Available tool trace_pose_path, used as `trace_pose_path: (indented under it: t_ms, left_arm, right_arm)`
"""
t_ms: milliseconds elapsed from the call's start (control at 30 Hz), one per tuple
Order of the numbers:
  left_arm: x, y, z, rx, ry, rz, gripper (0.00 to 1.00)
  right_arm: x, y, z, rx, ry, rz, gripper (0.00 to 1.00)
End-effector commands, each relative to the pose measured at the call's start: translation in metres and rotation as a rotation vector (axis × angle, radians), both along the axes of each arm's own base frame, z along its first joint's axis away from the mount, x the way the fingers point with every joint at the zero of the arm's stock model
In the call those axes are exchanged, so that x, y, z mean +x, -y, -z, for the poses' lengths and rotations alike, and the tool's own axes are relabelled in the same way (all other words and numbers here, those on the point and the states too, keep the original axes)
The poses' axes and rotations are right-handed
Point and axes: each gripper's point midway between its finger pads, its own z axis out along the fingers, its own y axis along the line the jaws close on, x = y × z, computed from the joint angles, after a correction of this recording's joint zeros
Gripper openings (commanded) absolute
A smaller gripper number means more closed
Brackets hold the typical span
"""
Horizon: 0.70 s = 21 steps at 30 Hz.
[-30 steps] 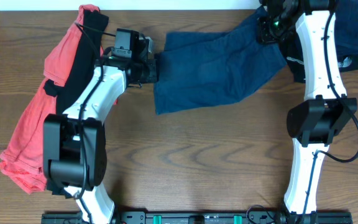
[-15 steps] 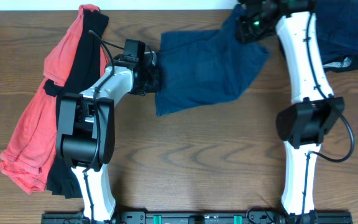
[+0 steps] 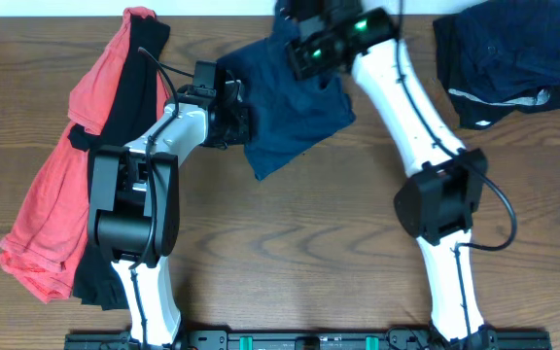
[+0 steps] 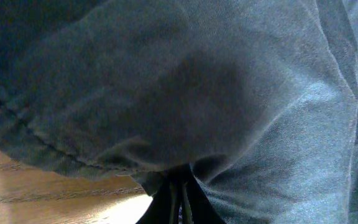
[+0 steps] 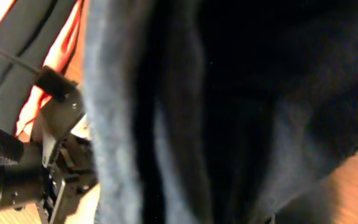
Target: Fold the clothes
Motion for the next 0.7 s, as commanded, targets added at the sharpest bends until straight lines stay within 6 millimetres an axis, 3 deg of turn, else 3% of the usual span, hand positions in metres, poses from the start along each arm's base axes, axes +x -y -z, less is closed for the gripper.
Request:
trace_pose_path:
  t_ms: [0,200,367,567,667]
  left_arm:
    - [0.001,0.002,0.004,-0.010,-0.009,-0.001,0.06]
    - [0.002,0.001,0.003,-0.010,-0.009,-0.005,0.06]
    - [0.000,-0.017,-0.017,-0.018,-0.019,-0.067,0.07]
    - [0.002,-0.027,-0.064,-0.029,0.057,-0.087,0.41]
    - [0.002,-0.028,-0.084,-0.034,0.099,-0.087,0.51]
  right_arm:
    - [-0.012,-0.022,0.011,0.037,-0.038,-0.008,0.01]
    - [-0.017,-0.036,0.015,0.045,-0.032,-0.028,0.01]
    - [-0.015,-0.039,0.013,0.056,-0.024,-0.023,0.01]
    - [-0.014,-0.040,0.012,0.060,-0.016,-0.024,0.01]
    - [-0.013,-0.041,0.011,0.063,-0.010,-0.025,0.01]
